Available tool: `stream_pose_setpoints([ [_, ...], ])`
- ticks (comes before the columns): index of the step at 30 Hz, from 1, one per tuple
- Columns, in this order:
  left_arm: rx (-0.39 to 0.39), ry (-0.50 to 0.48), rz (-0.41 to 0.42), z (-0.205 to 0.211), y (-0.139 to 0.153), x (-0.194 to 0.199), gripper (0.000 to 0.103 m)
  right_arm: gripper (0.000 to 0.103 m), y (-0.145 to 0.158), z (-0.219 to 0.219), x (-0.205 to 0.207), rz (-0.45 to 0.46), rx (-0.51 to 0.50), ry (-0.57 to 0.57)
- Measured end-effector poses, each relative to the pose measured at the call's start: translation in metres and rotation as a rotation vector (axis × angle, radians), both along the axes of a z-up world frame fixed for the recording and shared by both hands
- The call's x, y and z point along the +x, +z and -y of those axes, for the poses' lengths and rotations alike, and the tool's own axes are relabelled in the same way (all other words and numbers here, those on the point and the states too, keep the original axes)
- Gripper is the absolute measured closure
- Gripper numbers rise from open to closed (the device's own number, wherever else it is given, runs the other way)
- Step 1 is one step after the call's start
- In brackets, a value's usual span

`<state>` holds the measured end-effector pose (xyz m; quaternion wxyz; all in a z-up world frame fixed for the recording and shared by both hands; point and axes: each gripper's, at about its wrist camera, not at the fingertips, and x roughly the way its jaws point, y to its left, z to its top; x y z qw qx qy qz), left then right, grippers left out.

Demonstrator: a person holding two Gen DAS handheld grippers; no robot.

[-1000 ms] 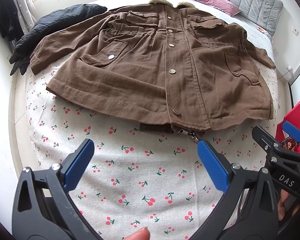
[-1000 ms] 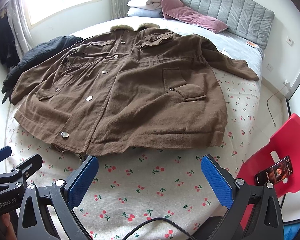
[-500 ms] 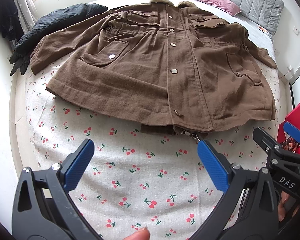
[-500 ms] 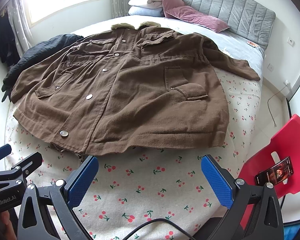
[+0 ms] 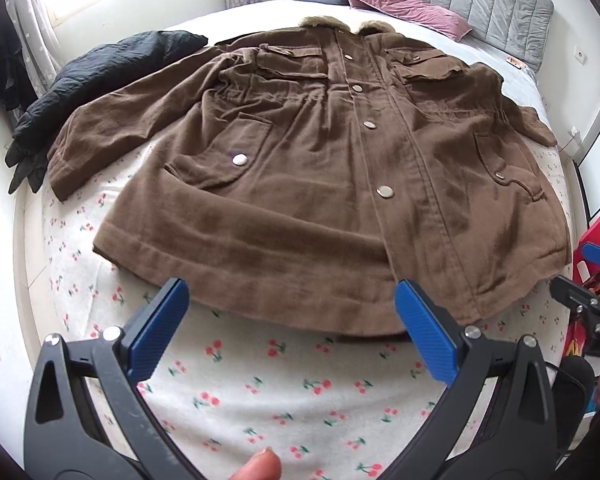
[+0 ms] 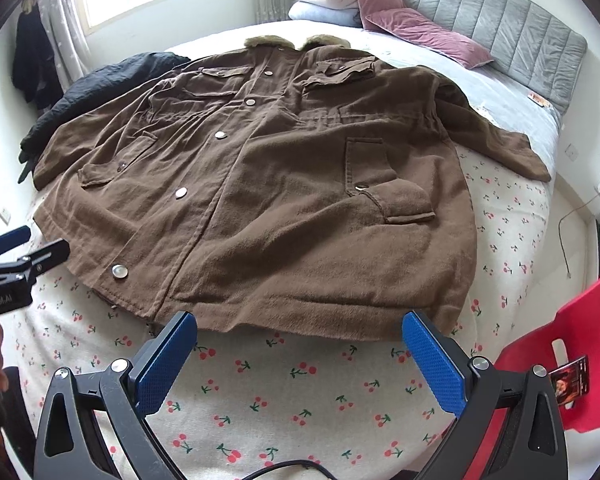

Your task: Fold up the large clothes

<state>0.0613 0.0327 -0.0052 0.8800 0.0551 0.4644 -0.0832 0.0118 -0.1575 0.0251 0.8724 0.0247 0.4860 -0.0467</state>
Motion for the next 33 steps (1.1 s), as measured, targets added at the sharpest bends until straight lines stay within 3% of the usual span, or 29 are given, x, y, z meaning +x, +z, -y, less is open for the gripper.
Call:
stream_pose_setpoints([
  [4,-0.014,-0.029,-0.054,-0.035,0.003,0.04,0.0,0.0,0.001,0.034,0.013,-0.014,0.023,-0.017],
  [8,-0.051,0.015,-0.103,-0.079,-0.003,0.082,0.0,0.0,-0.007,0.078,0.026,-0.047,0.109,-0.055],
  [14,-0.09,-0.032,-0.077,-0.114,-0.016,0.123,0.001,0.0,-0.022,0.132,0.044,-0.063,0.124,-0.118],
  [18,-0.158,-0.104,-0.128,-0.12,-0.033,0.143,0.004,0.0,-0.04,0.165,0.052,-0.066,0.265,-0.152],
  [22,-0.282,-0.123,-0.208,-0.123,-0.057,0.149,0.018,0.004,-0.066,0.18,0.056,-0.074,0.448,-0.169],
  [24,-0.311,-0.114,-0.203,-0.123,-0.062,0.144,0.024,0.004,-0.074,0.175,0.053,-0.056,0.509,-0.153],
  [26,-0.311,-0.127,-0.179,-0.118,-0.06,0.134,0.037,0.012,-0.074,0.165,0.051,-0.034,0.519,-0.118],
  [27,-0.31,-0.132,-0.181,-0.117,-0.06,0.129,0.04,0.023,-0.076,0.159,0.049,-0.031,0.561,-0.091],
  [29,-0.309,-0.157,-0.188,-0.111,-0.056,0.119,0.052,0.033,-0.079,0.148,0.047,-0.037,0.62,-0.059],
  [30,-0.313,-0.167,-0.199,-0.109,-0.055,0.116,0.056,0.042,-0.08,0.142,0.045,-0.036,0.611,-0.049],
  [31,-0.326,-0.185,-0.219,-0.105,-0.053,0.11,0.063,0.059,-0.08,0.136,0.043,-0.037,0.603,-0.039],
  [32,-0.337,-0.203,-0.233,-0.101,-0.051,0.104,0.075,0.067,-0.081,0.133,0.041,-0.036,0.631,-0.03],
  [33,-0.346,-0.218,-0.244,-0.097,-0.05,0.099,0.079,0.078,-0.081,0.132,0.038,-0.027,0.666,-0.031],
])
